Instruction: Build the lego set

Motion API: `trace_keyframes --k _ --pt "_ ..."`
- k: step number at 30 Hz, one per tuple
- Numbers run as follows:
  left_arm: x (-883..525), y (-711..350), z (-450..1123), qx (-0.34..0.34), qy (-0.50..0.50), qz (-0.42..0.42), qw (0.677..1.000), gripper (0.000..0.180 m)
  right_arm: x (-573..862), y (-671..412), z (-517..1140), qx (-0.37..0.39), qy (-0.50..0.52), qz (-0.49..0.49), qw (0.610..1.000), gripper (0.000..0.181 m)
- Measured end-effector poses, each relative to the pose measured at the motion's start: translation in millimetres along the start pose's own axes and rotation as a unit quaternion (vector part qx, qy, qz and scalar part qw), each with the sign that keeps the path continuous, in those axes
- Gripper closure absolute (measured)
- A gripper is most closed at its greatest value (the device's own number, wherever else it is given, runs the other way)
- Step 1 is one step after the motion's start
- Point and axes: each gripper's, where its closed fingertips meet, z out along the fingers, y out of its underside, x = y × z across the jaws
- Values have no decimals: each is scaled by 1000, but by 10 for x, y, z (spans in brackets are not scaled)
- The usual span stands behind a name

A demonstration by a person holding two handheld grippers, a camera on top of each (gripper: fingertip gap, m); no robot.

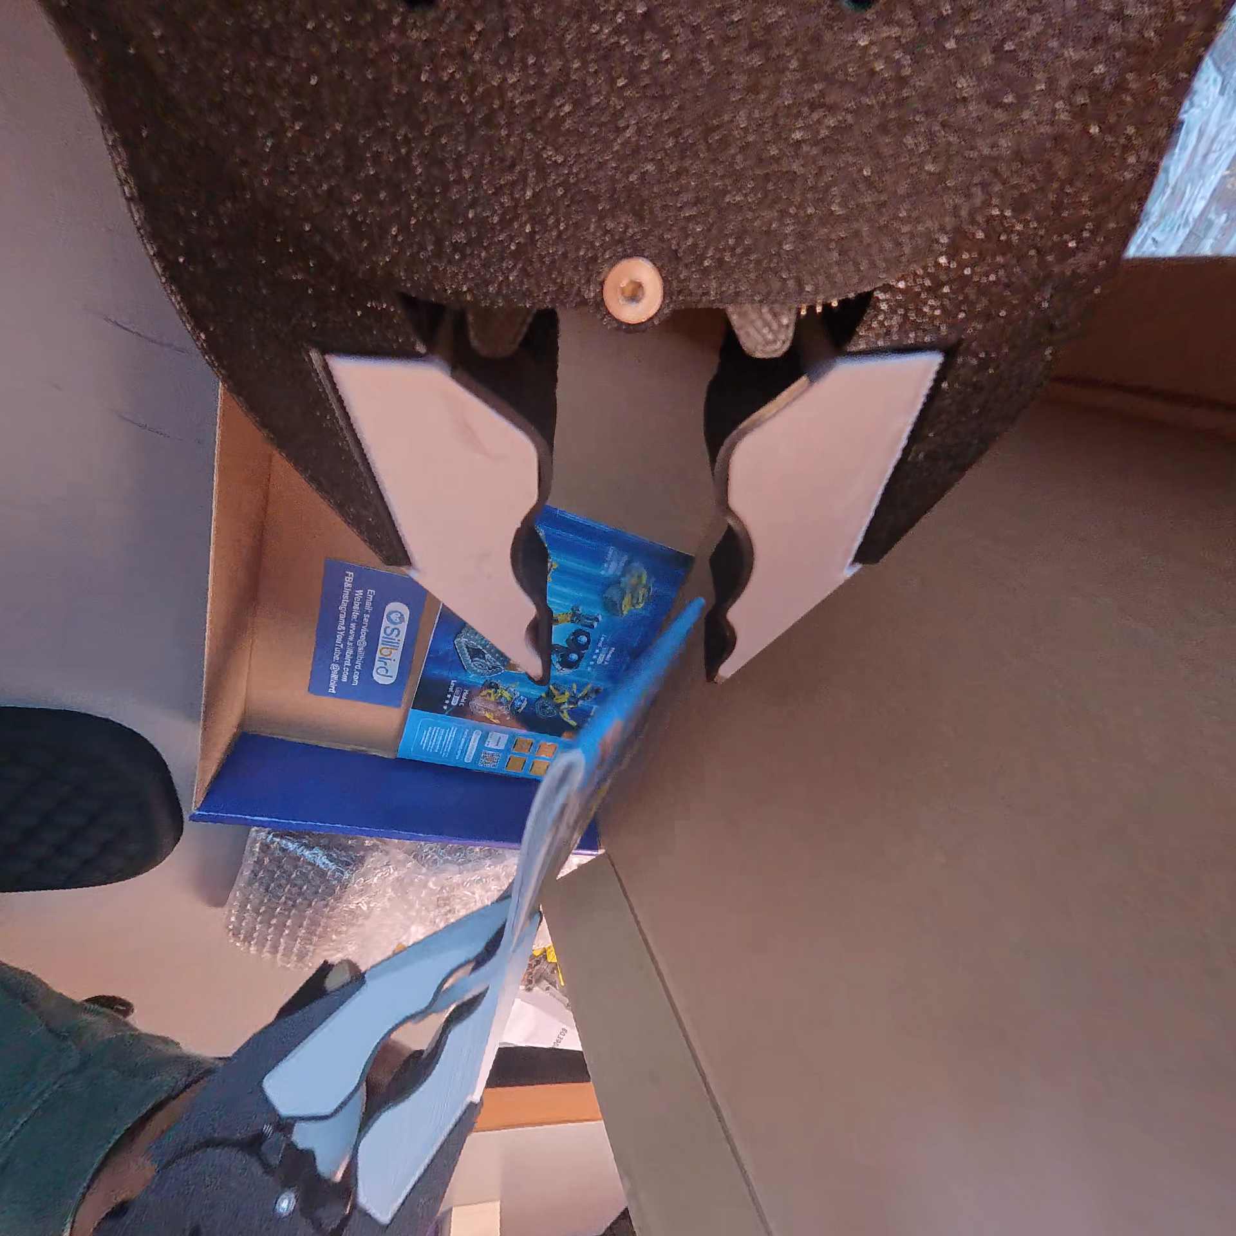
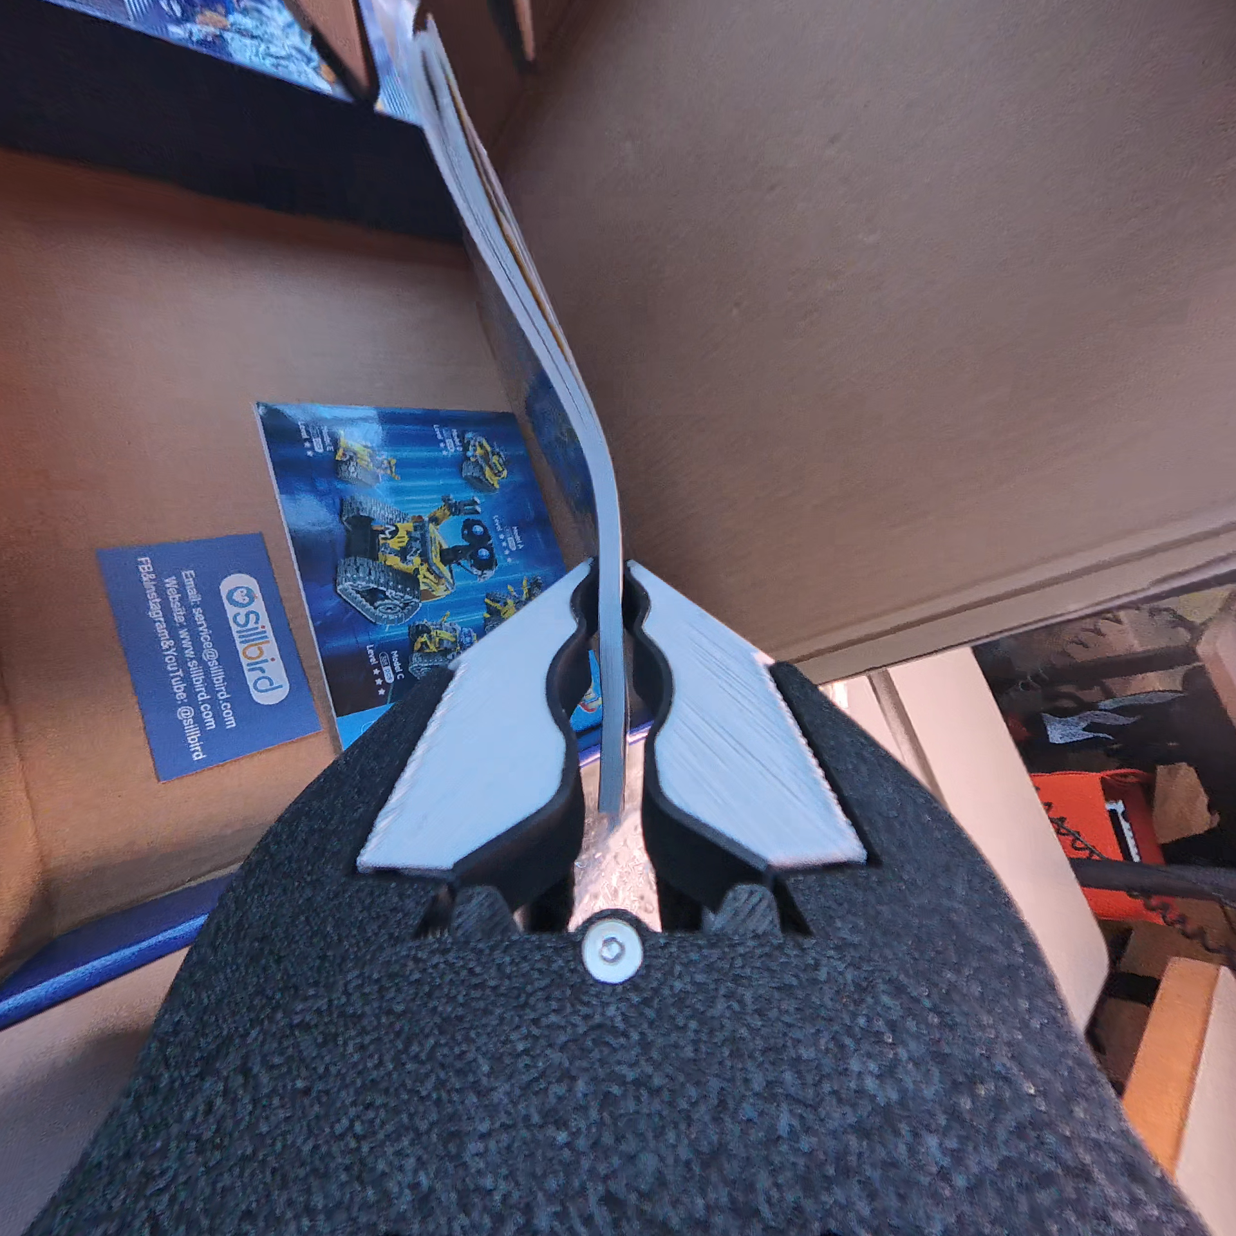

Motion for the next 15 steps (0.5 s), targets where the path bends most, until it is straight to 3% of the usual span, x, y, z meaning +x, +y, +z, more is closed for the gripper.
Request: trace_keyframes --k 4,9,15 --pt "19 68 -71 22 -2 -35 999 139 117 -159 -118 19 14 19 1000 178" --pt "-57 55 -188 90 -4 -162 983 140 261 -395 -279 60 64 11 996 178" --pt "18 -207 -381 230 99 -346 904 135 246 -622 -367 117 135 -37 983 178"
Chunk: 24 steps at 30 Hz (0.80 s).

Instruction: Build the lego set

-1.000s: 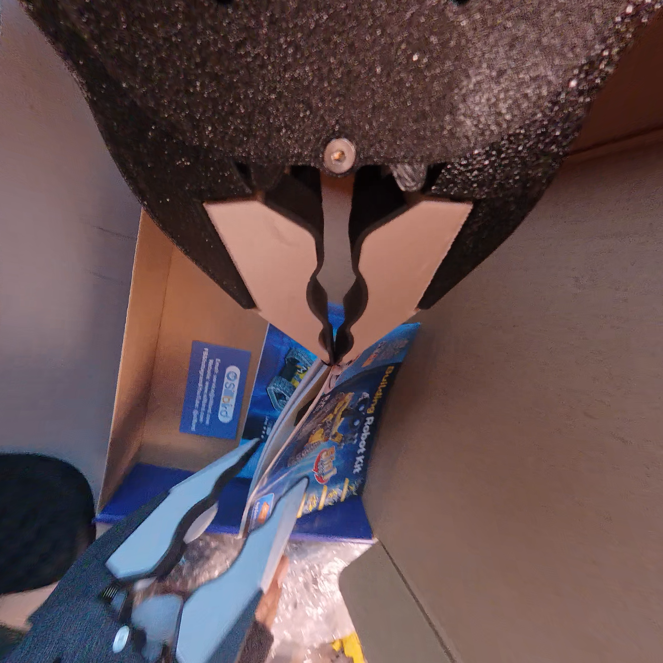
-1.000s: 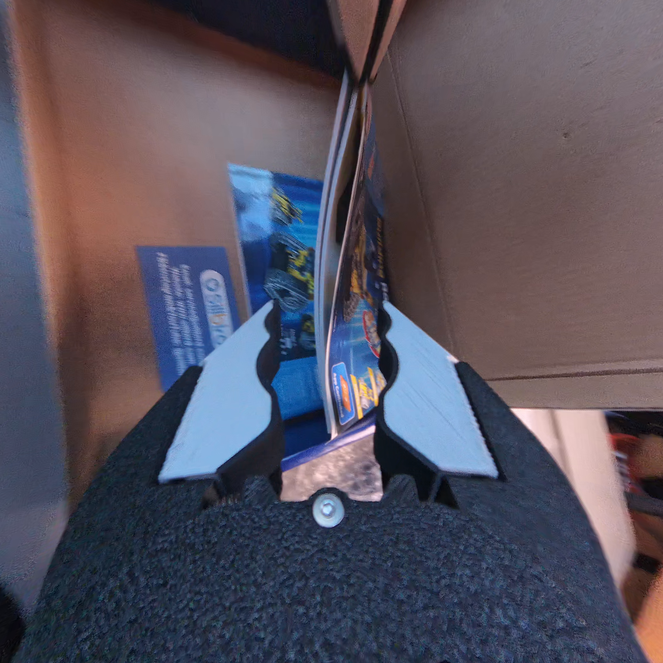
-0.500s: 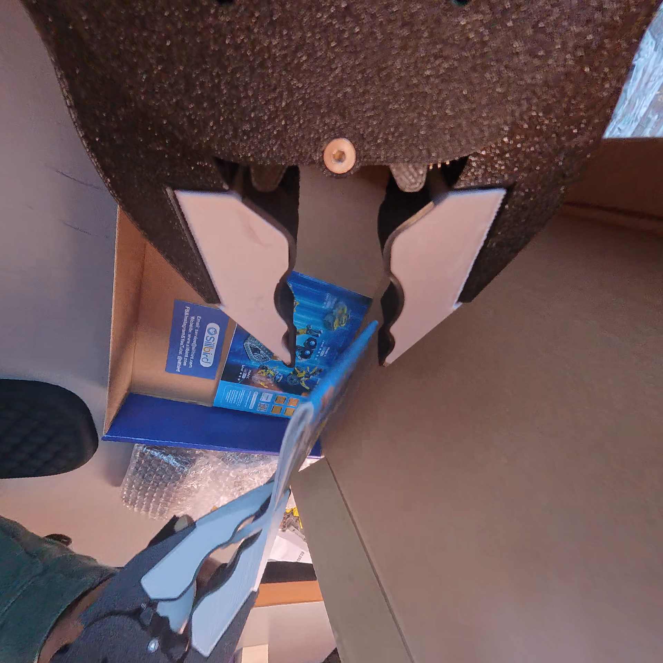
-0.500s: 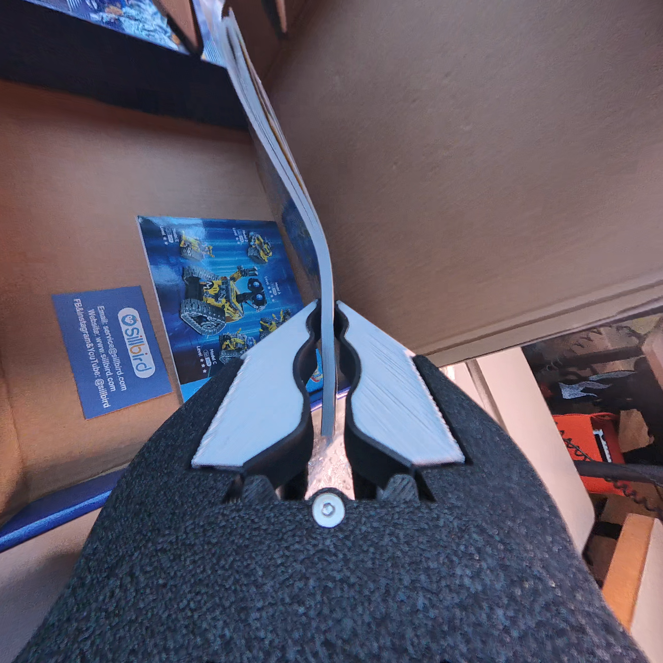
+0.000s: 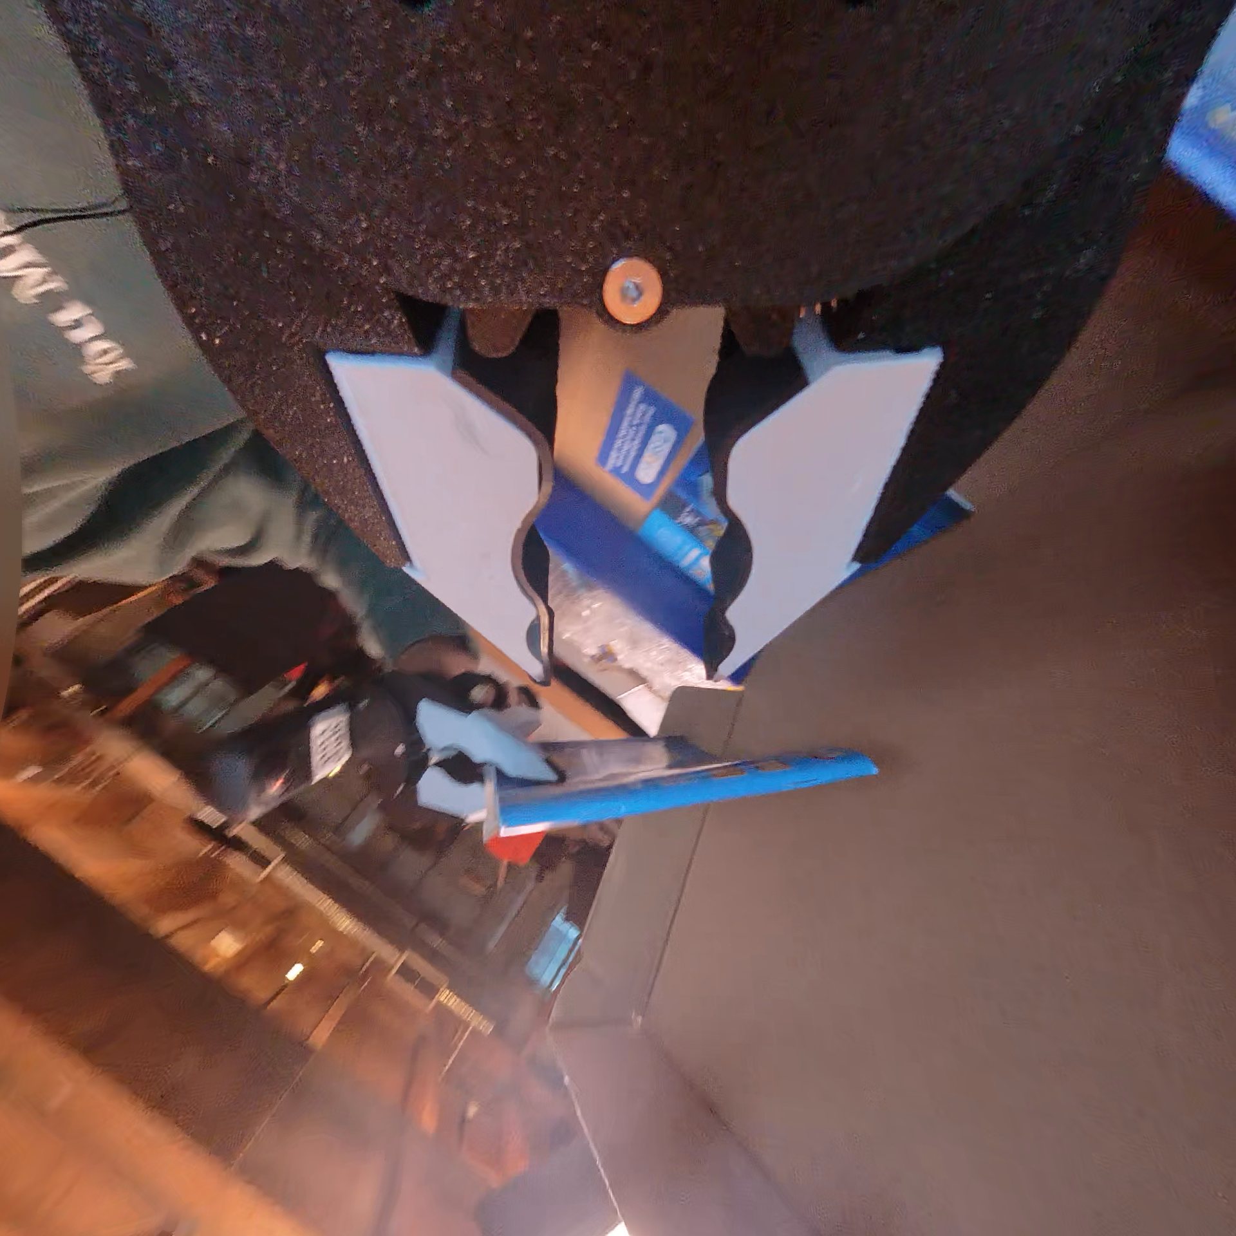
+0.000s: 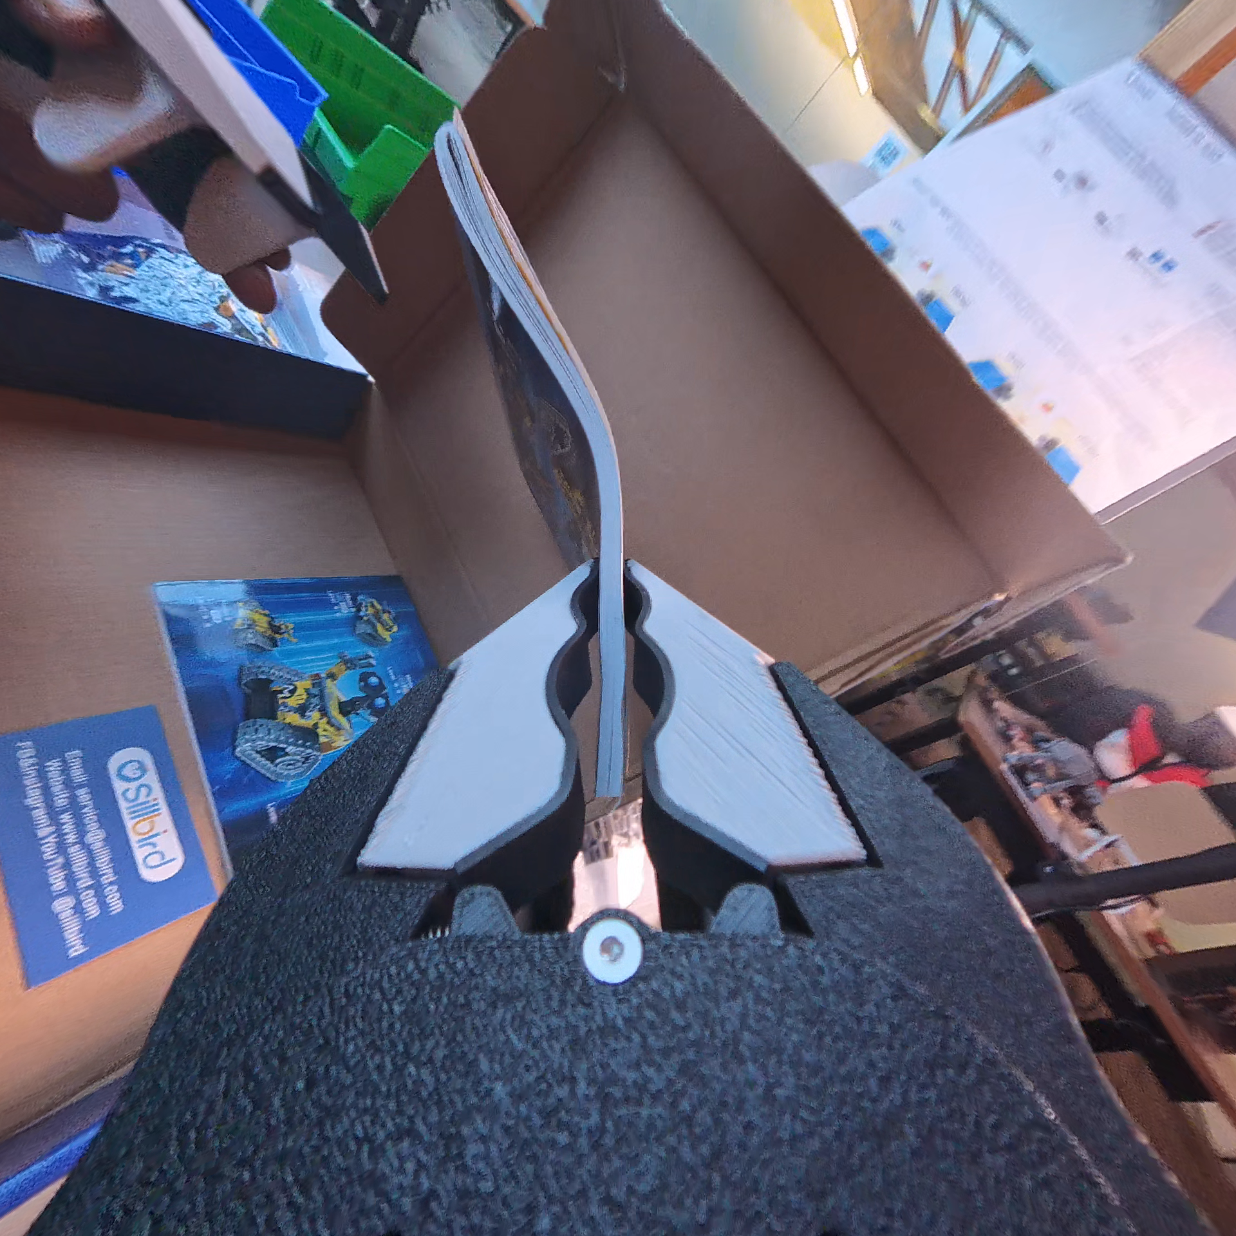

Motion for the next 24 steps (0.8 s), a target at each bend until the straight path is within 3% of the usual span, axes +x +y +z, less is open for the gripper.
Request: trace_keyframes --k 6,10,16,20,24 --pt "143 -109 2 84 113 -198 970 122 -240 -91 -18 48 48 -71 995 178" --pt "140 -106 76 91 134 -234 959 125 -322 -142 -59 71 84 -145 983 178" --pt "104 -14 142 64 111 -200 971 144 -617 -135 -51 77 83 -275 955 178" --pt "66 189 76 10 63 -123 990 149 -853 24 -17 67 42 -273 959 175" --pt "50 349 -71 -17 30 -48 998 157 -1069 160 2 50 -20 -236 970 155"
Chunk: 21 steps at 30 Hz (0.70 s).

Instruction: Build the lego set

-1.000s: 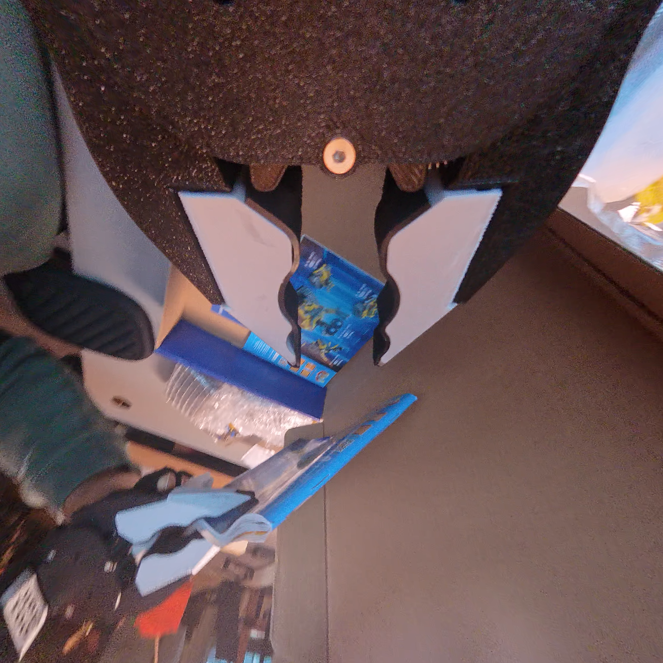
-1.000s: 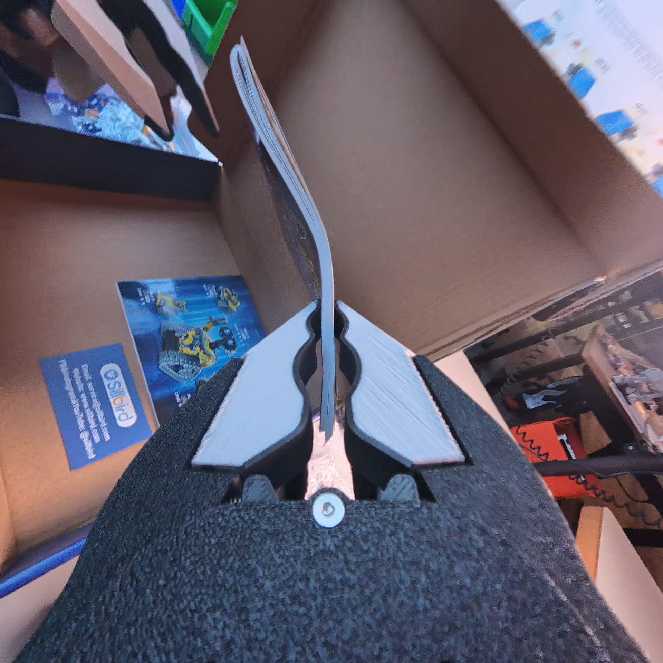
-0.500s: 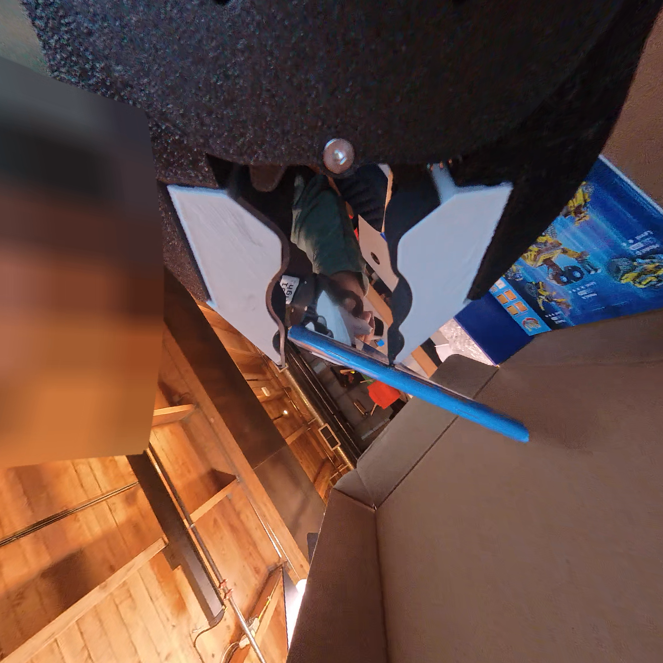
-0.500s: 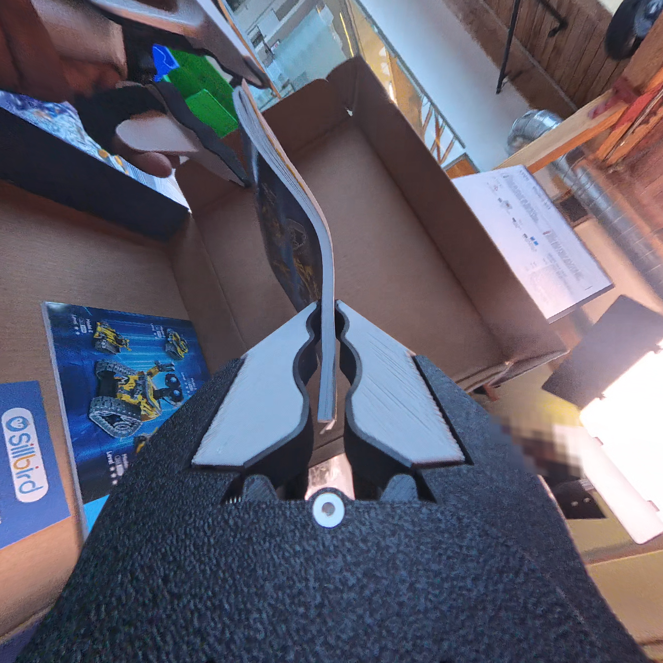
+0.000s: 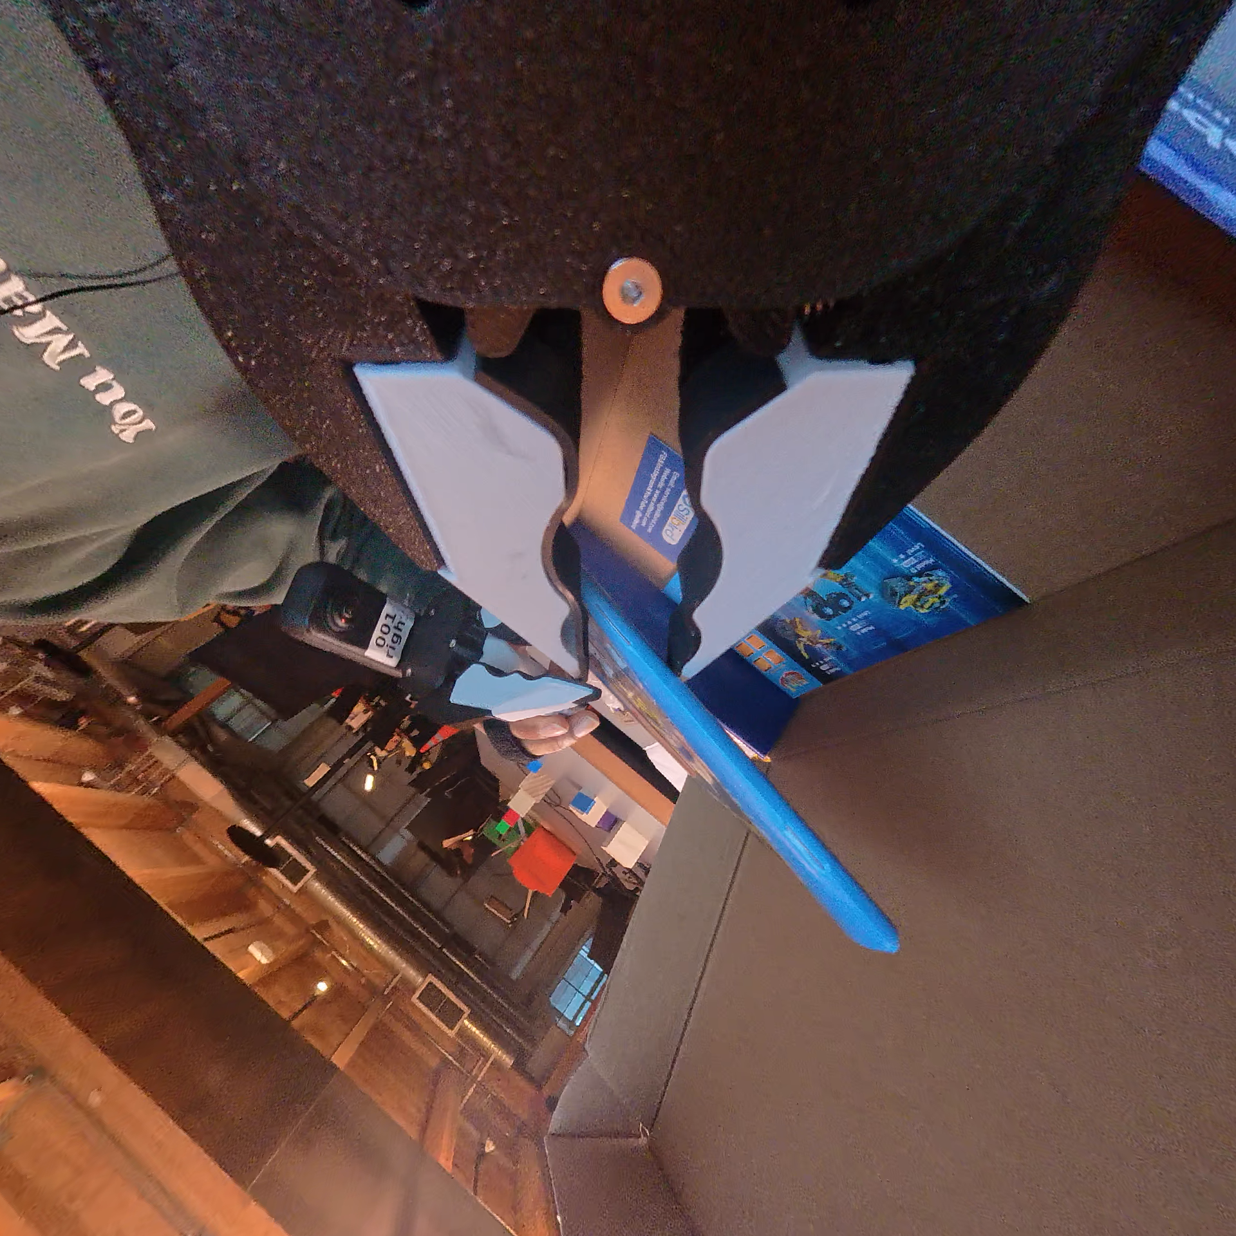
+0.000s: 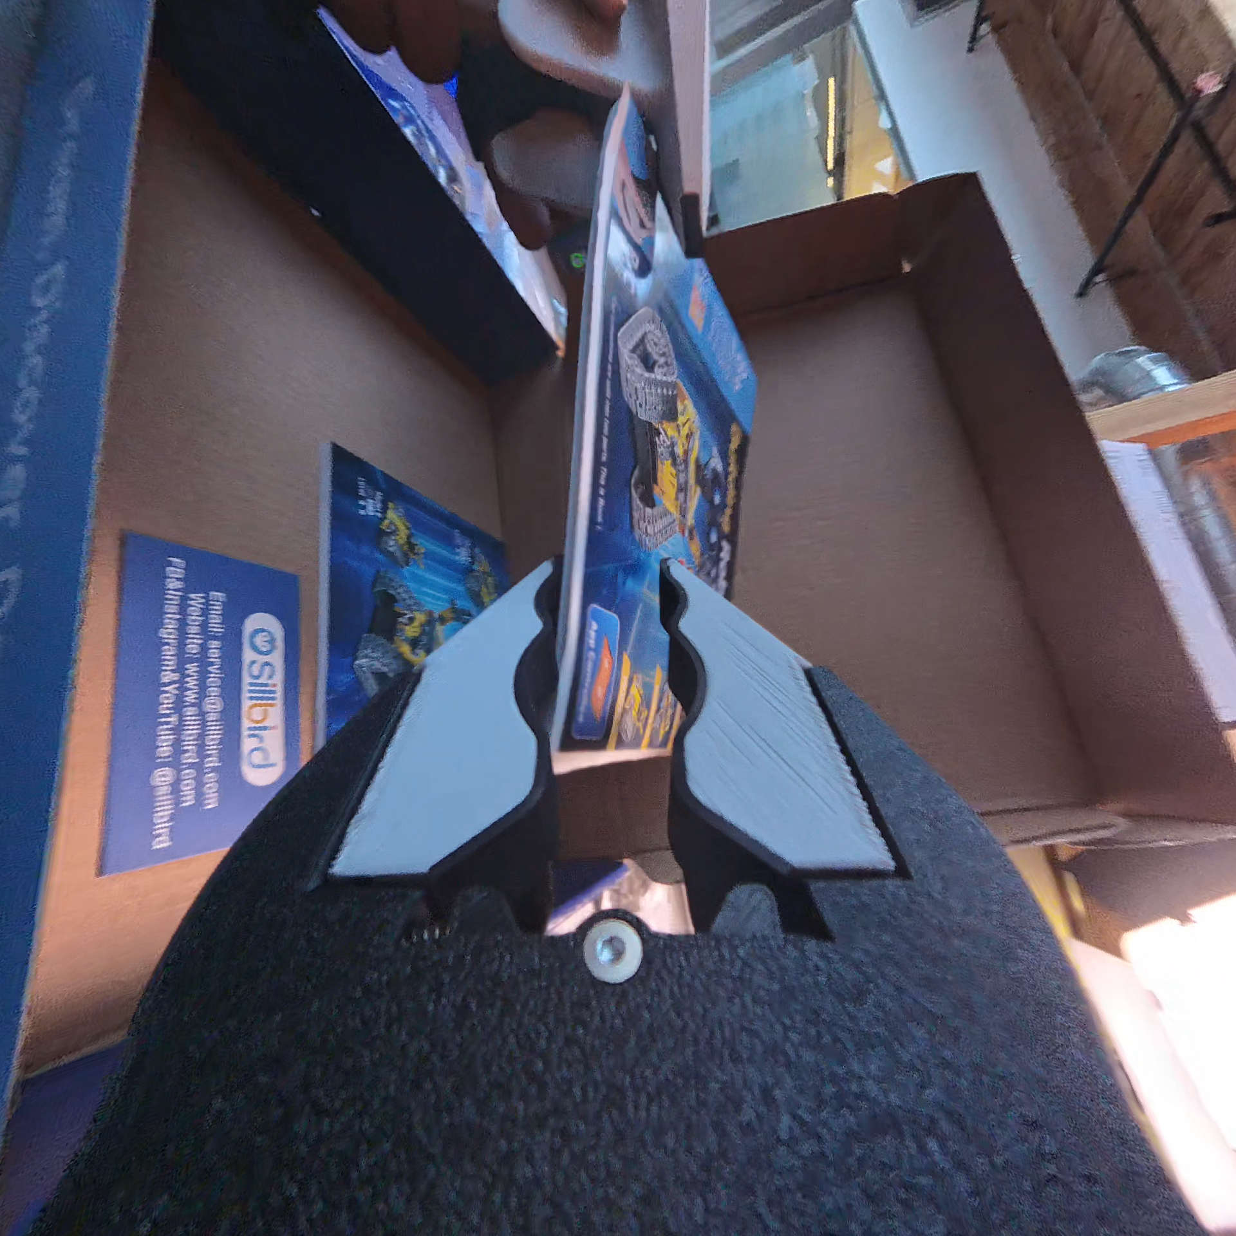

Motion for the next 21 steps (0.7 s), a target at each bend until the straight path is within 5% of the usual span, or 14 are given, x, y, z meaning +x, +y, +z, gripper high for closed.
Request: trace_keyframes --k 8,21 --pt "120 -9 -315 1 -16 59 998 176 -216 -30 -68 18 -99 151 983 135" --pt "29 -147 -665 29 -57 9 998 176 -56 -79 3 41 -109 276 954 144"
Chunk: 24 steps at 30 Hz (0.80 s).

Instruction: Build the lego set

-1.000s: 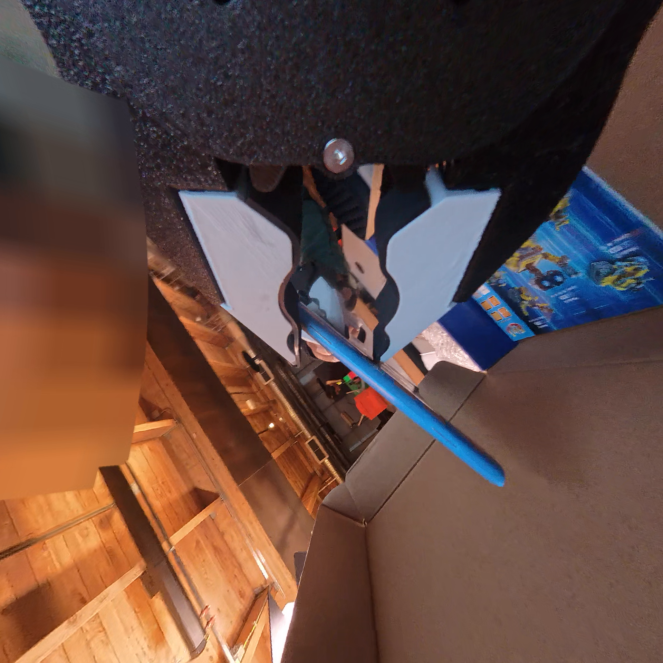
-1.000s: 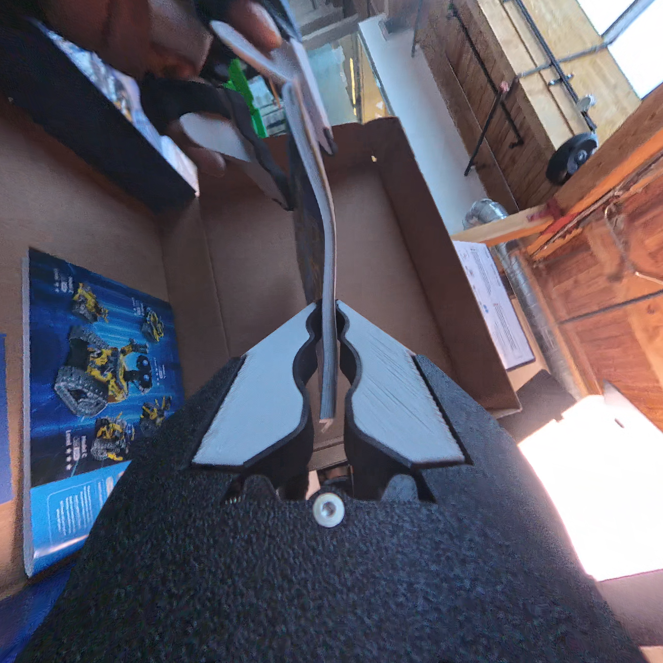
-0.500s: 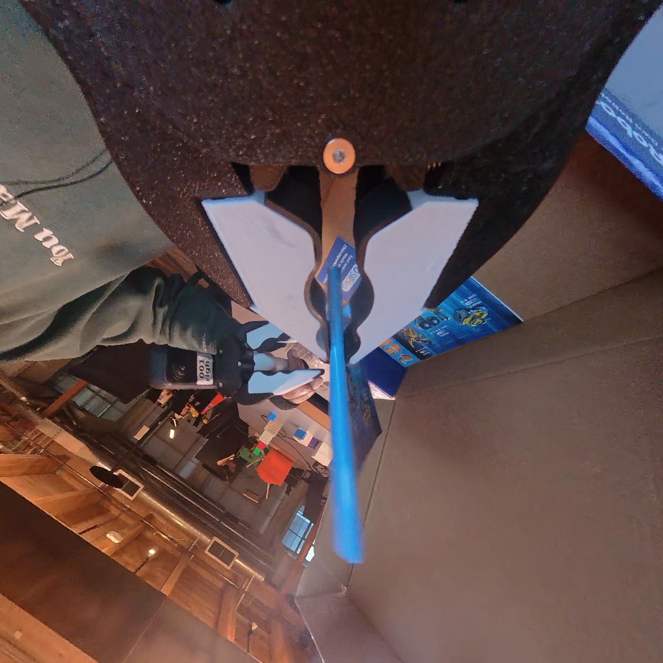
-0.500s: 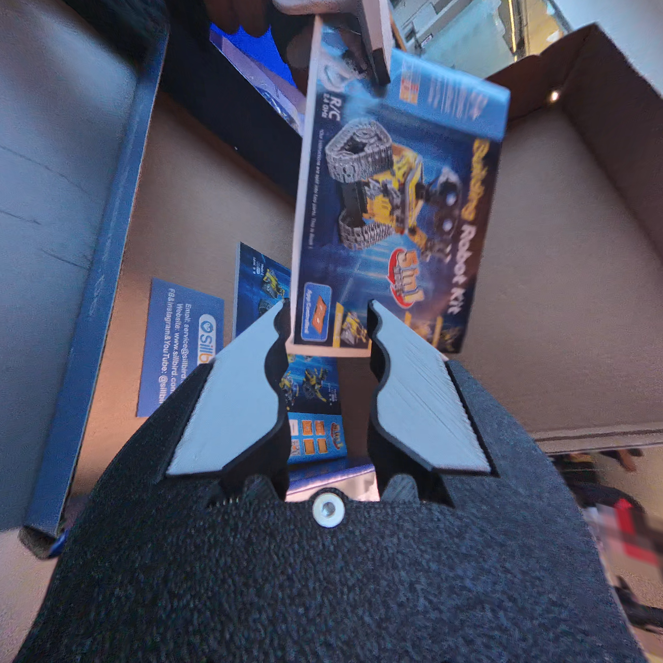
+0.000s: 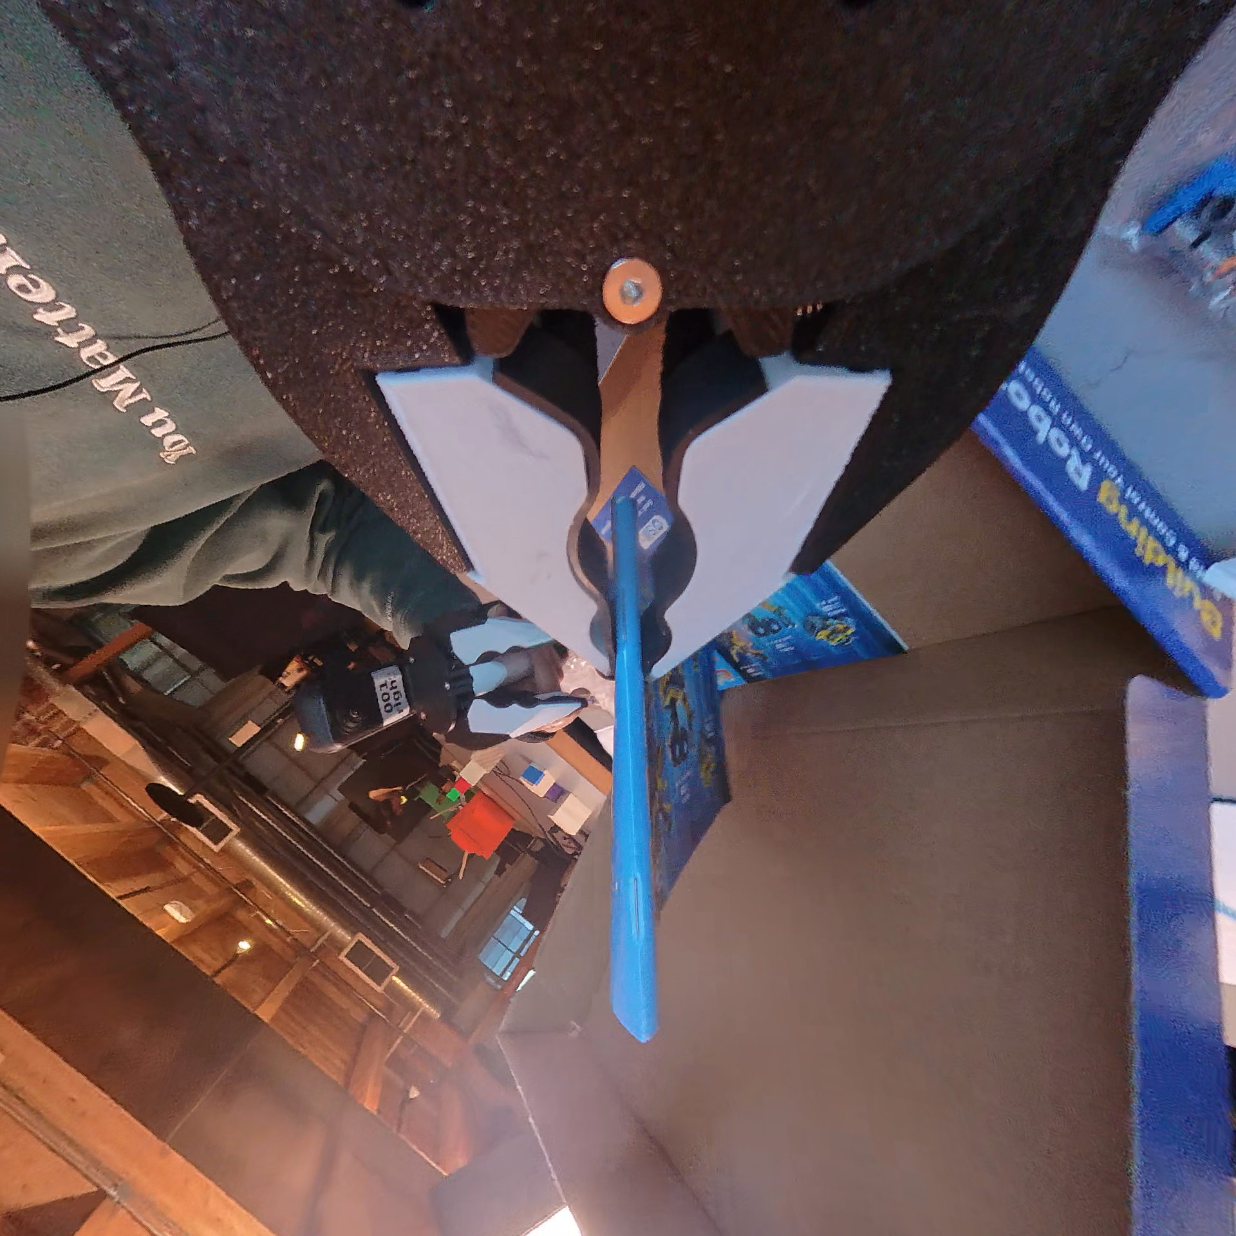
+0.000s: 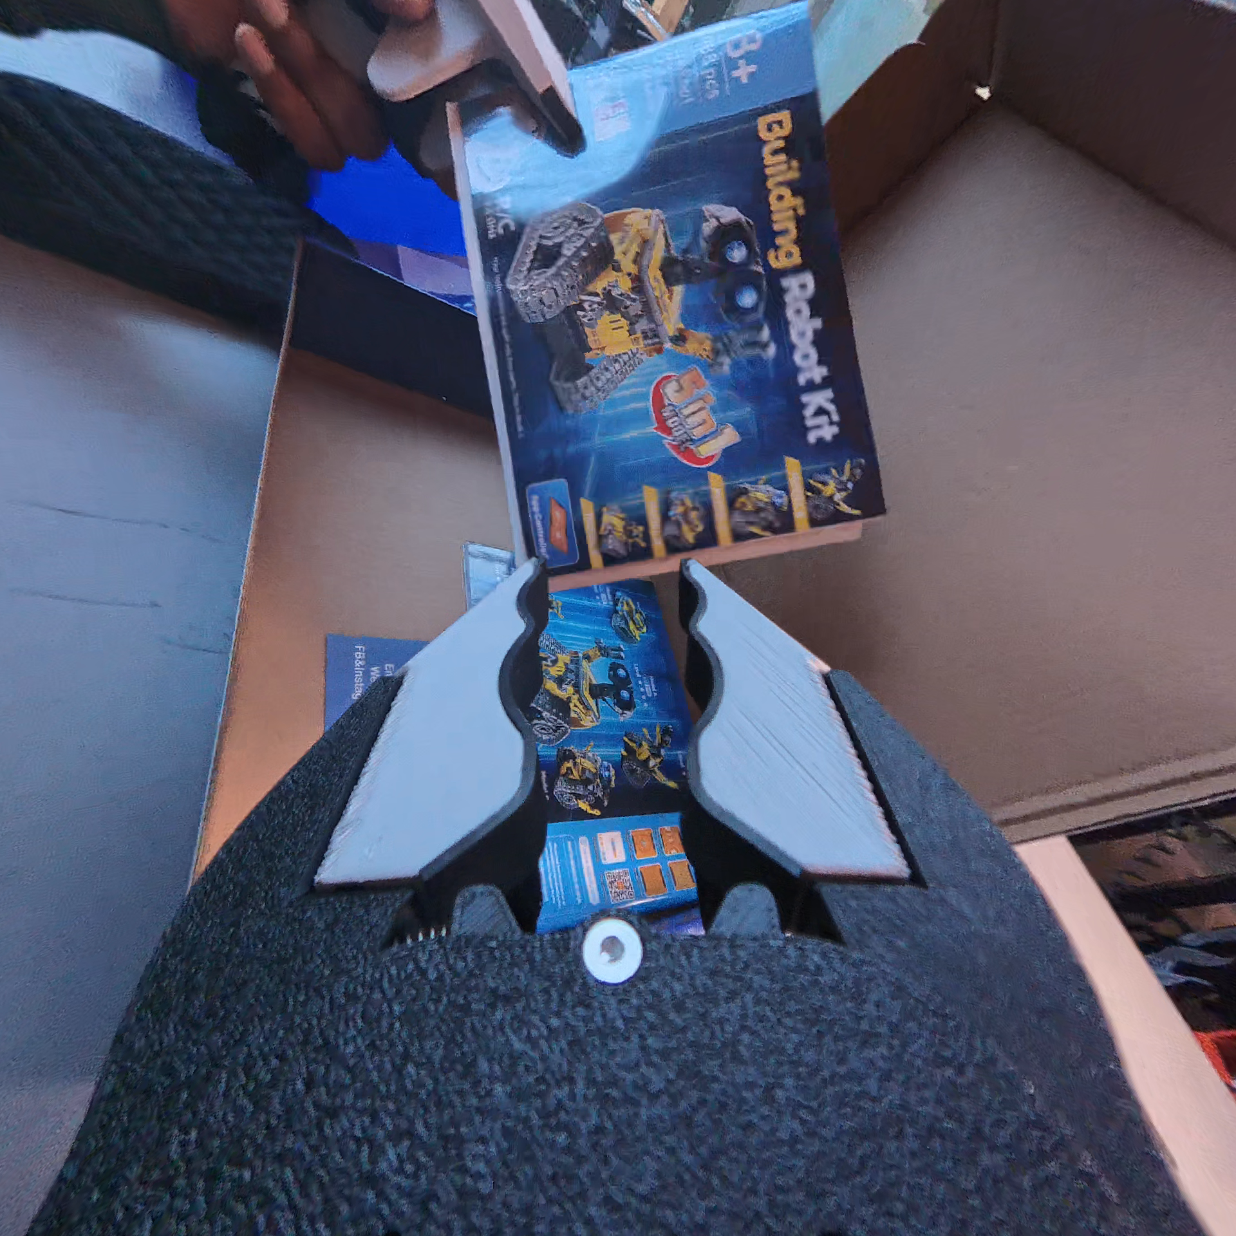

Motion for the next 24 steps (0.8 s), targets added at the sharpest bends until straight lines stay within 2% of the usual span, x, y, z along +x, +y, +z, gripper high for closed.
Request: trace_keyframes --k 3,7,12,17,19,24 --pt "-128 106 -117 -16 -35 -17 999 176 12 112 42 -33 -18 28 999 145" --pt "-346 271 -259 -19 -80 -48 995 175 -117 348 171 -121 -80 51 988 138" --pt "-508 347 -360 -26 -134 -19 990 174 -305 536 347 -224 -160 47 960 128" --pt "-635 420 -383 -37 -167 9 985 172 -333 672 493 -286 -202 51 935 124" --pt "-699 440 -403 -34 -181 13 983 171 -356 774 482 -316 -224 59 920 117" --pt "-755 432 -421 -22 -197 20 980 169 -319 1037 385 -386 -240 25 890 110"
